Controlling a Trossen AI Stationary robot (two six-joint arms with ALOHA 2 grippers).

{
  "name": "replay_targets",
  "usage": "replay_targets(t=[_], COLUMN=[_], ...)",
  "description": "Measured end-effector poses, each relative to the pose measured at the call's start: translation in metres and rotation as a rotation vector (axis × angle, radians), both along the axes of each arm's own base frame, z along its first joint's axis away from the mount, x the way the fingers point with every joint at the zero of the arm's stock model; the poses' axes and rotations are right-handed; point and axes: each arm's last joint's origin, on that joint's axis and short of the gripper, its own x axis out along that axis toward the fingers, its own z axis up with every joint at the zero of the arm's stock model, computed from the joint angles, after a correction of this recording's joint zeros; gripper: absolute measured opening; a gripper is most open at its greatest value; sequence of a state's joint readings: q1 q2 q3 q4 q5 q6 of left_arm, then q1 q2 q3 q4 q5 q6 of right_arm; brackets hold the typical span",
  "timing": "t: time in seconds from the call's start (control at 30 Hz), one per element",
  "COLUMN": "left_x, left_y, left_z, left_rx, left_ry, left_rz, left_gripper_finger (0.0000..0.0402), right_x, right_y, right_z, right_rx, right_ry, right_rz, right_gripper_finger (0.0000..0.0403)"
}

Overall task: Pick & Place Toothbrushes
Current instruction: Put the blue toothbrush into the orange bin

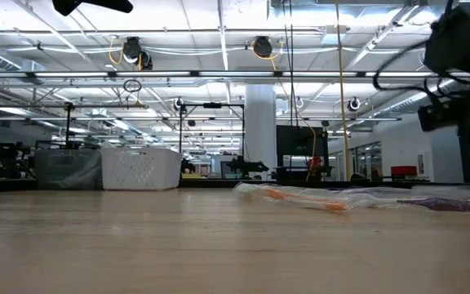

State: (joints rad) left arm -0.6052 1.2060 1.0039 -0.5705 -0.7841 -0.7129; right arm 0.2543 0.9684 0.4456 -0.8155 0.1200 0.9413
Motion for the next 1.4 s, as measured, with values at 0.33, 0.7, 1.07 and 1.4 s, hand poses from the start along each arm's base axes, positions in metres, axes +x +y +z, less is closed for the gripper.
replay_targets(t=[0.33,0.7,1.07,1.4], left_x=[0.001,0.008,0.042,0.082], left_y=[0.000,-0.005,-0.014,-0.011], left_z=[0.001,0.012,0.012,0.002], left_rx=[-0.008,-0.015,0.060,0.025], left_ry=[-0.012,-0.116,-0.246,-0.361], left_rz=[0.001,-0.042,-0.076,-0.132], left_gripper_finger=[0.0120,0.0120,0.0120,0.0120], right_x=[0.046,0.088,0.114,0.160], right_y=[0.009,0.021,0.037,0.056], right_z=[0.044,0.110,0.129,0.133], right_rx=[-0.060,-0.239,-0.376,-0.396], right_ry=[-0.432,-1.206,-1.618,-1.694], right_rz=[0.168,0.413,0.440,0.538], right_gripper_finger=[0.0028,0.0028,0.0028,0.0028])
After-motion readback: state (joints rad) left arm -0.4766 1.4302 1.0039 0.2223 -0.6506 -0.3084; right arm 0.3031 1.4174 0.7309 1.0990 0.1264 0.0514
